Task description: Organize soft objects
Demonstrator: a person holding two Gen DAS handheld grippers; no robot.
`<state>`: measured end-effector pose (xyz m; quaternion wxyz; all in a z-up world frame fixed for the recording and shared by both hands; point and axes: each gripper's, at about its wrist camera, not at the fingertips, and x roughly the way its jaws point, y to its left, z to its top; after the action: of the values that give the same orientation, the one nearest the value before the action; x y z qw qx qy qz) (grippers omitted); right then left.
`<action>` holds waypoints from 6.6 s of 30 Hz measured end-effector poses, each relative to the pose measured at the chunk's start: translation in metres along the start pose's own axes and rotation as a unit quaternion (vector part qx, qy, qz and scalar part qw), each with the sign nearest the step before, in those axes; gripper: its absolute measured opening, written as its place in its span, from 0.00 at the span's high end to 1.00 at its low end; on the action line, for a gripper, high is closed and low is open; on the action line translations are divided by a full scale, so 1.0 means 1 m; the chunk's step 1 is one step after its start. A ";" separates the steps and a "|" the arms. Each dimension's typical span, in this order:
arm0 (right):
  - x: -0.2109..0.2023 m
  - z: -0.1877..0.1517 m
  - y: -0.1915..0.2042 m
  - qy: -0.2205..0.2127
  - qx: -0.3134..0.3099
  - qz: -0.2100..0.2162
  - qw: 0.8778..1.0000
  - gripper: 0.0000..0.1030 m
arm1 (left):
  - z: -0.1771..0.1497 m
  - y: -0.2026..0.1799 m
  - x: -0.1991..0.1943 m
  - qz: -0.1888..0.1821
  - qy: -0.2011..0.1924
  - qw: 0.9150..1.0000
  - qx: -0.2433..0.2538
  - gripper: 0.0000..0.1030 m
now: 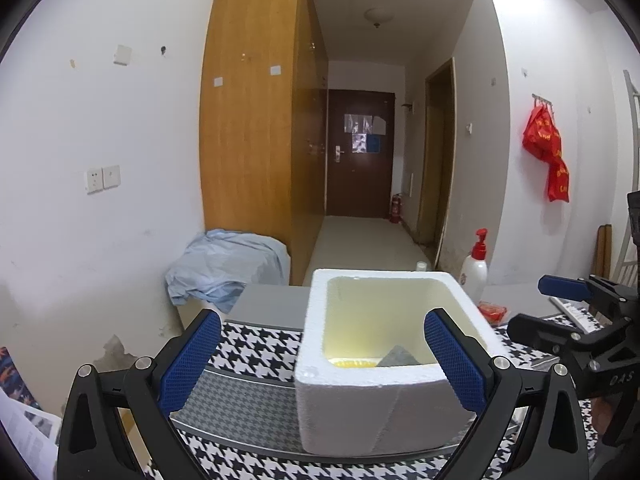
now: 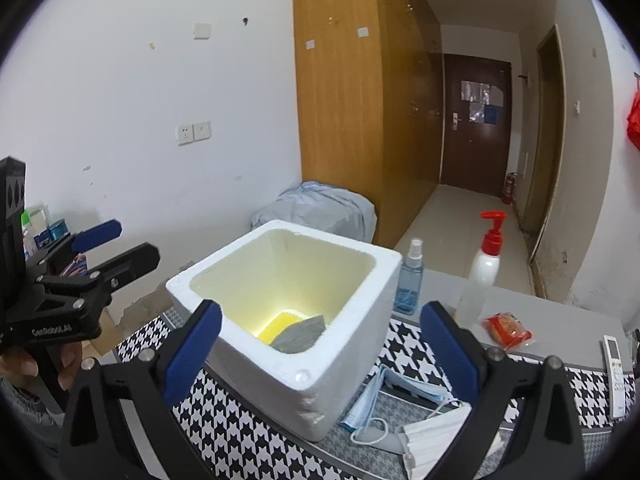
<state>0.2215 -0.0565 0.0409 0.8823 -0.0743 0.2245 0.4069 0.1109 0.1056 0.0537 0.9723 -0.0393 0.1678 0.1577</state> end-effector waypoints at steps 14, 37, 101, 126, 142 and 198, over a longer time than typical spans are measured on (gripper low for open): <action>-0.033 -0.009 -0.024 -0.021 0.009 -0.031 0.999 0.01 | 0.002 -0.031 -0.009 -0.047 -0.011 0.999 0.012 0.01; -0.089 -0.029 -0.056 -0.052 0.030 -0.080 0.995 0.01 | 0.006 -0.078 -0.022 -0.105 -0.026 0.993 0.037 0.01; -0.102 -0.101 -0.117 -0.007 0.080 -0.151 0.985 0.01 | -0.077 -0.153 0.015 -0.230 0.085 0.966 0.082 0.01; -0.081 -0.131 -0.157 0.042 0.117 -0.150 0.981 0.01 | -0.141 -0.206 0.075 -0.253 0.240 0.931 0.107 0.19; -0.074 -0.139 -0.160 0.052 0.124 -0.135 0.982 0.01 | -0.156 -0.221 0.087 -0.240 0.265 0.926 0.123 0.41; 0.034 -0.133 -0.125 0.169 0.073 -0.086 0.979 0.07 | -0.144 -0.146 0.071 -0.184 0.211 0.957 0.079 0.64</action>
<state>0.2904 -0.1567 -0.0992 0.8667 -0.0967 0.3918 0.2933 0.1758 -0.0300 -0.1020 0.9270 -0.0252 0.3710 -0.0500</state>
